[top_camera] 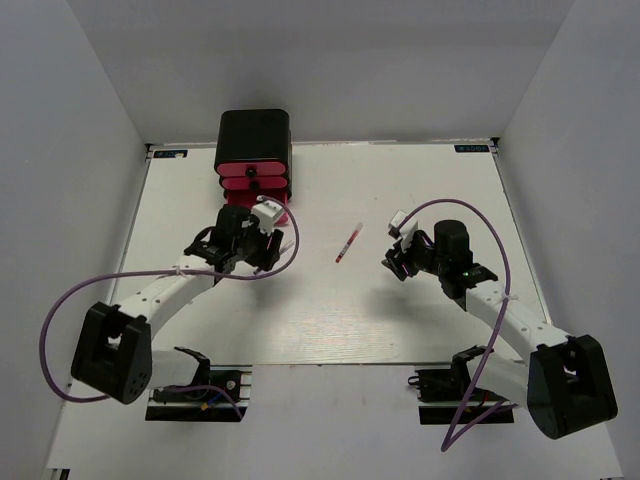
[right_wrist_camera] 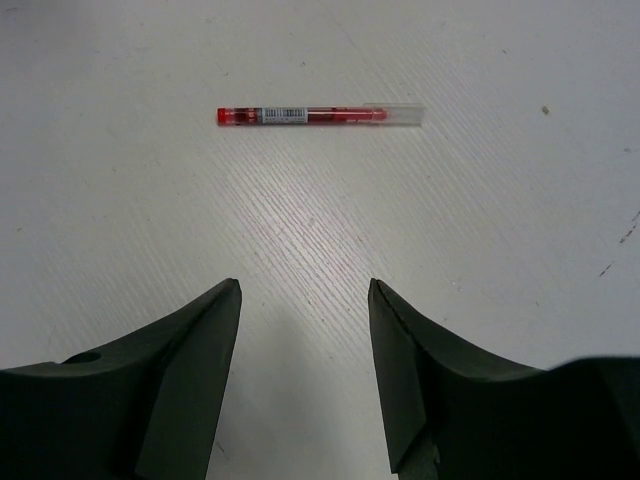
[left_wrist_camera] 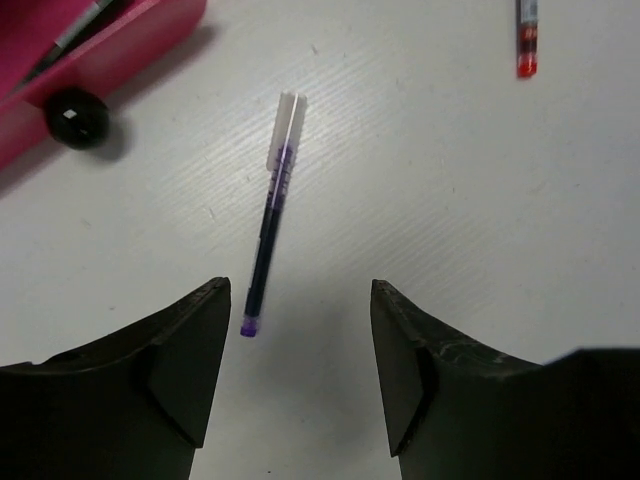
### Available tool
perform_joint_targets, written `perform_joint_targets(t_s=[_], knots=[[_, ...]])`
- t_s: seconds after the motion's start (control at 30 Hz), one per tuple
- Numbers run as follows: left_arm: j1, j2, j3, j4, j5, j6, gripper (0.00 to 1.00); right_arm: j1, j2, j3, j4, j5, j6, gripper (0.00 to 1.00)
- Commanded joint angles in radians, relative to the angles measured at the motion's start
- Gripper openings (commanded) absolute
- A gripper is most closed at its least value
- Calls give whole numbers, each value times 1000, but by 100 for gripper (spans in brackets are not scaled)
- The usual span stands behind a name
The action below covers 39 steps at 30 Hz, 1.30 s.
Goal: Sort the stationery into containers
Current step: Pick up the pen from the center of the board.
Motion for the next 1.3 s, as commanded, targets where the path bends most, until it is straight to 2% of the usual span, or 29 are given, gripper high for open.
perform_joint_targets(t_s=[0.0, 0.17, 0.4, 0.63, 0.87, 1.0, 1.1, 1.13, 1.27], knots=[[-16, 39, -20, 23, 23, -20, 68, -11, 5, 4, 7, -10, -3, 60], [-36, 130, -4, 23, -52, -38, 72, -8, 11, 7, 4, -12, -3, 60], [-55, 243, 71, 33, -193, -60, 72, -8, -1, 7, 4, -12, -6, 58], [-64, 341, 109, 42, -241, -37, 67, -9, -7, 6, 4, -16, -10, 58], [-64, 401, 138, 33, -206, -28, 46, -8, -12, 6, 2, -12, -10, 58], [-64, 412, 148, 33, -206, -18, 27, -8, -13, 4, 4, -15, -10, 58], [-64, 412, 148, 33, -206, -18, 18, -10, -15, 9, 2, -15, -10, 58], [-64, 400, 148, 33, -197, -9, 11, -13, -16, 4, 2, -13, -11, 58], [-64, 319, 126, 65, -149, -9, 0, -10, -19, 4, 2, -13, -11, 58]])
